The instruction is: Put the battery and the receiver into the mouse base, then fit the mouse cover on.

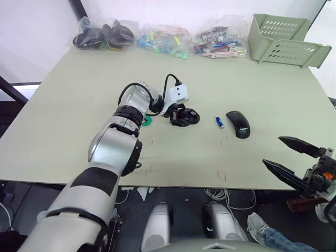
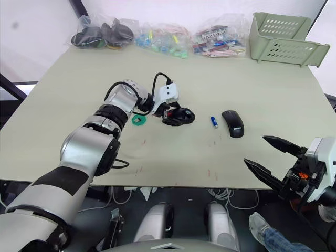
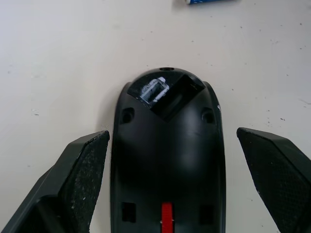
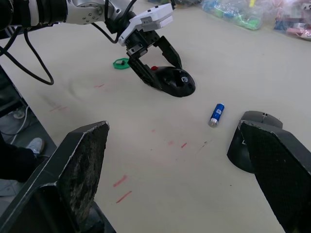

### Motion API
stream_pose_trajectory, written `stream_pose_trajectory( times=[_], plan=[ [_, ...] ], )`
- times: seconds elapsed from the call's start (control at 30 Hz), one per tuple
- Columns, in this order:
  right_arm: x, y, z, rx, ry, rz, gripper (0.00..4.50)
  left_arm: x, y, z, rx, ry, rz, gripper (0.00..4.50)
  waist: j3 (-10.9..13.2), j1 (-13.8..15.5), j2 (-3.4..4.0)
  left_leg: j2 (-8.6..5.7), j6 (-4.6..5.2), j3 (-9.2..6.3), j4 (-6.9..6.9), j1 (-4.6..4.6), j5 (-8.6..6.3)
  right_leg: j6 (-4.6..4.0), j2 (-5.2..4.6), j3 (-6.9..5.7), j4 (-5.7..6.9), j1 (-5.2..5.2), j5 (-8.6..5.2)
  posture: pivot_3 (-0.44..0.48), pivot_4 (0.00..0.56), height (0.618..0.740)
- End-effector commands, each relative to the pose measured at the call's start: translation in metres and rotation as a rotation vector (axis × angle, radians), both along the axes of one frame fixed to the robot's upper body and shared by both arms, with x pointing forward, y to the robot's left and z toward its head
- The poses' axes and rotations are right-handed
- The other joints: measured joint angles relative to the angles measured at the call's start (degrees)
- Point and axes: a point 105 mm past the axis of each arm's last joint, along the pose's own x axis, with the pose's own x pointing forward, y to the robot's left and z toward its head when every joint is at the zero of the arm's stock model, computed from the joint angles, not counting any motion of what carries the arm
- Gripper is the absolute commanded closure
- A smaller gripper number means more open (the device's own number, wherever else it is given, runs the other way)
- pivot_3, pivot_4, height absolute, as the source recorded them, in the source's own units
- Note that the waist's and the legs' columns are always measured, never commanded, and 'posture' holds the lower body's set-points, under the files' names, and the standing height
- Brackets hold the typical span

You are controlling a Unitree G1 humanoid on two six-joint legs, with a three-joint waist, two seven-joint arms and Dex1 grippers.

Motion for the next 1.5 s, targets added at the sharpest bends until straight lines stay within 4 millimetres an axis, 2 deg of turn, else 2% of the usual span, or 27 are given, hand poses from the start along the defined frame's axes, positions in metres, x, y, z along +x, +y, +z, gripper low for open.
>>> stream_pose_trajectory(
  times=[0.03,0.37,0.4,0.47,0.5,0.53,0.7,0.83,0.93,1.07,1.23,1.27,1.37,1.5],
  plan=[
    [-0.002,0.004,0.008,-0.003,-0.045,0.01,0.0,0.0,-0.002,0.004,-0.005,-0.01,-0.015,0.02,0.0,0.01,0.0,0.0,0.0,0.0,0.0,0.0,0.0,0.0,0.0,-0.01,0.0,0.0,0.0,0.0,0.15,0.74],
    [-0.001,0.004,0.009,-0.007,-0.043,0.015,0.0,0.0,-0.005,0.0,-0.03,0.011,0.007,0.02,0.0,0.02,0.0,0.0,0.0,0.0,0.0,0.0,0.0,0.0,0.0,0.0,0.01,0.0,0.0,0.0,0.15,0.74],
    [-0.001,0.004,0.009,-0.008,-0.043,0.015,0.0,-0.001,-0.004,-0.001,-0.02,0.013,0.002,0.41,0.0,0.02,0.0,0.0,0.0,0.0,0.0,0.0,0.0,0.0,0.0,0.0,0.01,0.0,0.0,0.0,0.15,0.74],
    [-0.001,0.004,0.009,-0.009,-0.044,0.015,0.0,-0.001,-0.003,-0.002,-0.017,0.004,-0.006,0.69,0.0,0.02,0.0,0.0,0.0,0.0,0.01,0.0,0.0,0.0,0.0,0.0,0.01,0.0,0.0,0.0,0.15,0.74],
    [-0.001,0.003,0.009,-0.01,-0.045,0.015,0.0,-0.001,-0.003,-0.002,-0.02,-0.002,-0.009,1.08,0.0,0.02,0.0,0.0,0.0,0.0,0.01,0.0,0.0,0.0,0.0,0.0,0.01,0.0,0.0,0.0,0.15,0.74],
    [0.0,0.003,0.009,-0.011,-0.046,0.015,0.0,-0.001,-0.002,-0.001,-0.023,-0.01,-0.009,1.28,-0.01,0.02,0.0,0.0,0.0,0.0,0.01,0.01,0.0,0.0,0.0,0.0,0.02,0.01,0.0,0.0,0.15,0.74],
    [0.002,0.003,0.008,-0.016,-0.048,0.018,0.0,-0.004,0.003,0.003,-0.051,-0.004,-0.043,1.28,-0.01,0.0,0.0,0.0,0.0,0.0,0.01,0.02,0.0,0.0,0.0,0.0,0.03,0.01,0.0,0.0,0.15,0.74],
    [0.005,0.004,0.008,-0.015,-0.052,0.029,0.0,-0.012,0.009,0.021,-0.136,0.016,-0.1,1.28,-0.01,-0.15,0.01,0.0,0.0,0.0,0.01,0.03,0.0,0.0,0.01,0.01,0.03,0.01,0.0,0.0,0.15,0.74],
    [0.006,0.004,0.007,-0.014,-0.052,0.035,0.0,-0.017,0.012,0.025,-0.151,0.022,-0.126,1.28,-0.01,-0.1,0.01,0.01,0.0,-0.01,0.01,0.03,0.01,-0.02,0.01,0.0,0.06,0.01,0.01,0.0,0.15,0.74],
    [0.01,0.007,0.005,-0.017,-0.045,0.066,0.0,-0.052,0.016,0.028,-0.166,-0.023,-0.195,1.28,-0.08,-0.47,0.14,0.02,0.0,0.03,0.03,0.06,0.0,-0.05,-0.03,0.06,0.05,0.04,0.03,0.0,0.15,0.74],
    [0.013,0.008,0.002,-0.024,-0.034,0.094,0.0,-0.092,0.021,0.021,-0.126,-0.075,-0.091,1.28,-0.08,-0.22,0.15,0.06,-0.01,0.01,0.01,0.09,0.01,-0.23,-0.02,0.01,0.12,0.04,0.13,0.0,0.15,0.74],
    [0.013,0.008,0.002,-0.025,-0.031,0.098,0.0,-0.098,0.022,0.02,-0.121,-0.066,-0.074,1.28,-0.08,-0.01,0.16,0.06,0.0,-0.05,0.05,0.13,0.03,-0.02,0.01,-0.03,0.14,0.06,0.01,0.0,0.15,0.74],
    [0.014,0.008,0.001,-0.027,-0.025,0.11,0.0,-0.11,0.02,0.016,-0.104,-0.023,-0.03,1.28,-0.08,0.08,0.2,0.07,0.01,-0.1,0.25,0.25,0.03,-0.18,0.02,-0.08,0.17,0.26,-0.09,0.0,0.15,0.74],
    [0.015,0.009,0.0,-0.032,-0.017,0.126,0.0,-0.117,0.018,0.01,-0.091,-0.024,-0.009,1.28,-0.06,0.01,0.2,0.05,-0.01,-0.03,0.3,0.95,0.02,-0.19,-0.04,0.01,0.01,1.02,-0.11,0.0,0.15,0.74]
  ],
)
